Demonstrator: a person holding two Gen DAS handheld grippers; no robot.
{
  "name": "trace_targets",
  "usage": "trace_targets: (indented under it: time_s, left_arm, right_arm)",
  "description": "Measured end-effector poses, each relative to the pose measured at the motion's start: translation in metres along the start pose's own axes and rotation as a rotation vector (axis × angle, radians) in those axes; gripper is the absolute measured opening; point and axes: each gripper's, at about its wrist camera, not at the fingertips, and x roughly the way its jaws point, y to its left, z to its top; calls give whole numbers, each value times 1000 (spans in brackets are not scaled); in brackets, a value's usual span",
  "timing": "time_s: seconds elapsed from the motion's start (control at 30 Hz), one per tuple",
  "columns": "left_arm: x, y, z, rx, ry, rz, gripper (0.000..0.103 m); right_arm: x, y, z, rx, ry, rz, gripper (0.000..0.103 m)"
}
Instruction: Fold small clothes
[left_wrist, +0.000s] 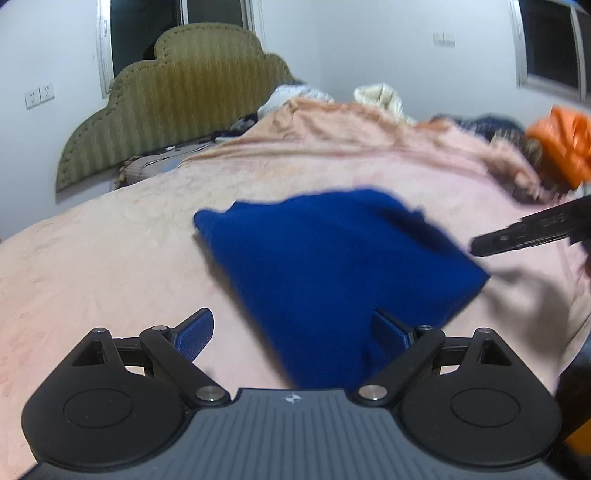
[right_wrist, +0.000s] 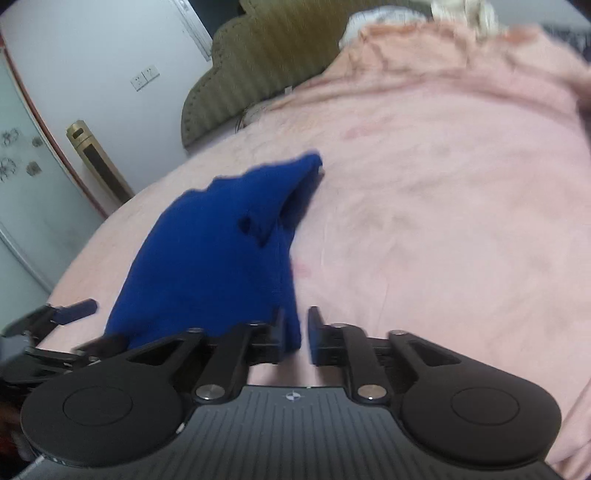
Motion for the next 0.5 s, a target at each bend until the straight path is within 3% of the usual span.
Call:
trace_targets:
  time_s: [0.07,0.23,0.27,0.37,0.47,0.5]
  left_arm:
    - [8,-3,12,-32,-8,-12,93]
    - [43,-21,22,-26,39,106,93]
    - [48,-21,21,-32,62,109,93]
    - [54,-20,18,-69,101,114,93]
    - [56,-15,17,-104,111,115,93]
    - [55,-14,17,-113,115,115,93]
  right_arm:
    - [-6,14,11,-39,-68,-5,23]
    - [22,50,35,-146,-116,68,26]
    - [35,53,37,-161,-100,60,22]
    - [69,49,40,-186,-49,-104,20]
    - [55,44,41,-118,-93,-78,24]
    - [51,47,39,-129,-109,-71,31]
